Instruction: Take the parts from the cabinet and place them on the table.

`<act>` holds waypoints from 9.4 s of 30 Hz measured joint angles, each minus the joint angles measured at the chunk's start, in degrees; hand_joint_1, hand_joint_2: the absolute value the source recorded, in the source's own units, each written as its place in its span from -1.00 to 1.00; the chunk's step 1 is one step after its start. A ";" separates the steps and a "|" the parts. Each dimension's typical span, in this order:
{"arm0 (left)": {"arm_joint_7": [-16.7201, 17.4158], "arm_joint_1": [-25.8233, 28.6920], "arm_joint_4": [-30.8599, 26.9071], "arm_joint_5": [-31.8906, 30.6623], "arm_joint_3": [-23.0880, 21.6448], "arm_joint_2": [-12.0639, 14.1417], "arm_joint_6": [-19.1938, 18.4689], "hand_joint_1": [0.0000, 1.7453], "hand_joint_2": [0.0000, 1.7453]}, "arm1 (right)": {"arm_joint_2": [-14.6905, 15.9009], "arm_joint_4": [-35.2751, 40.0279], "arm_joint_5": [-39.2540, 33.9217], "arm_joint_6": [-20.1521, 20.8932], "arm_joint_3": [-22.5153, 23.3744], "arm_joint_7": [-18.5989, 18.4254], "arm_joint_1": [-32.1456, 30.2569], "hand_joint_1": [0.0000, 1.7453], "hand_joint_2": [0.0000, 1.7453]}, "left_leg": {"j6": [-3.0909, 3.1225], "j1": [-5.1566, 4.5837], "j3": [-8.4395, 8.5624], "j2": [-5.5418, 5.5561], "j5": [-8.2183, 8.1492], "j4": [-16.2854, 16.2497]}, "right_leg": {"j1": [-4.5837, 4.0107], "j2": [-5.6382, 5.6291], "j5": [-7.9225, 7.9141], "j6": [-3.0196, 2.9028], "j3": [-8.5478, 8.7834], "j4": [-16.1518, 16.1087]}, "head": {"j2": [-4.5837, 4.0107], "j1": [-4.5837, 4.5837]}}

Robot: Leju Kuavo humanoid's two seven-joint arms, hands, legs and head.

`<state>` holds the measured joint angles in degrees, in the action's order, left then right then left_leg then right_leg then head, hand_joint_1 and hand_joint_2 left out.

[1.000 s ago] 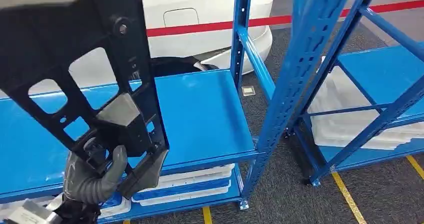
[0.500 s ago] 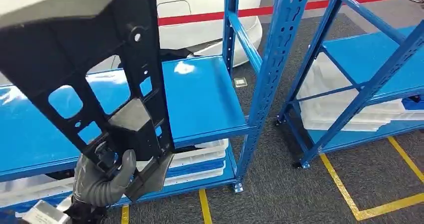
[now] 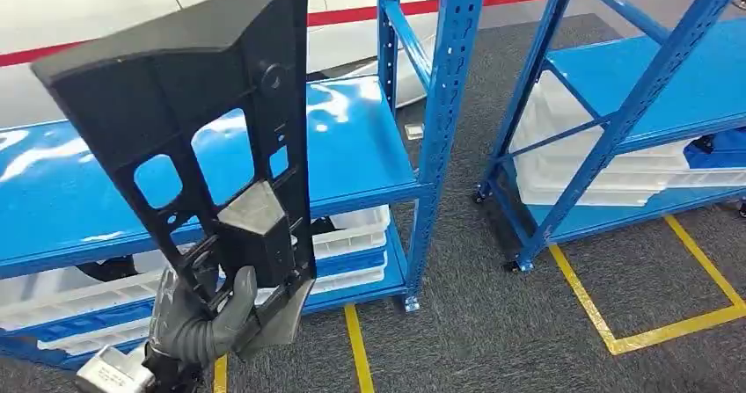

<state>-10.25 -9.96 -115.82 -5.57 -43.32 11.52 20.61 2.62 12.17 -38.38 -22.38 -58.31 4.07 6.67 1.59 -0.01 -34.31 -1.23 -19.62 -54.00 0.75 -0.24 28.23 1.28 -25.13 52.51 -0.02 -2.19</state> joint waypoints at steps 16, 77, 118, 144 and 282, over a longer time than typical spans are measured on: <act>-0.68 1.14 1.01 -0.61 -0.11 -0.46 -0.28 1.00 1.00 | 0.24 -0.04 -0.70 -1.05 0.09 0.63 0.08 -1.00 -1.00 | 1.11 -0.07 8.45 0.91 -6.93 2.07 | -0.34 -0.31 -8.27 1.63 -8.49 0.46 | 0.02 0.07; -3.10 0.57 3.80 0.76 -1.38 -2.38 -1.81 1.00 1.00 | 0.44 -0.22 -3.69 0.55 2.47 0.00 -0.20 -1.00 -1.00 | 0.54 0.78 5.94 2.76 -4.05 1.93 | -0.94 -5.02 -4.19 0.66 -4.45 -0.17 | 0.02 -0.22; -3.17 0.71 4.55 1.13 -1.57 -2.84 -2.62 1.00 1.00 | 0.38 -0.28 -2.99 1.18 2.45 -1.27 -0.24 -1.00 -1.00 | -0.22 1.20 5.49 -2.02 -4.88 0.48 | 1.81 3.12 -3.84 4.42 -6.58 2.70 | 0.00 -0.28; -3.87 0.73 4.94 1.94 -1.59 -3.19 -3.13 1.00 1.00 | 0.20 -0.31 -3.23 1.40 2.45 -1.03 -0.33 -1.00 -1.00 | 0.95 0.97 4.98 -0.06 -4.61 0.83 | 0.67 -0.53 4.14 2.71 -17.38 21.65 | 0.00 0.15; -10.14 6.69 9.14 2.79 -0.06 -4.07 -3.17 1.00 1.00 | 0.05 -0.35 -1.55 4.04 0.70 -4.52 -0.25 -1.00 -1.00 | -1.07 -0.03 -4.30 0.31 -14.65 -19.80 | 0.26 -2.08 -3.69 -0.66 -7.34 2.78 | 0.00 0.68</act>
<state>-20.39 -3.27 -106.68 -2.78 -43.39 7.45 17.44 2.67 11.82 -39.93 -18.34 -57.61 -0.46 6.43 0.52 -0.04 -38.62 -0.92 -34.27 -73.80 1.01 -2.33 24.54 0.62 -32.47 55.28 -0.02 -1.51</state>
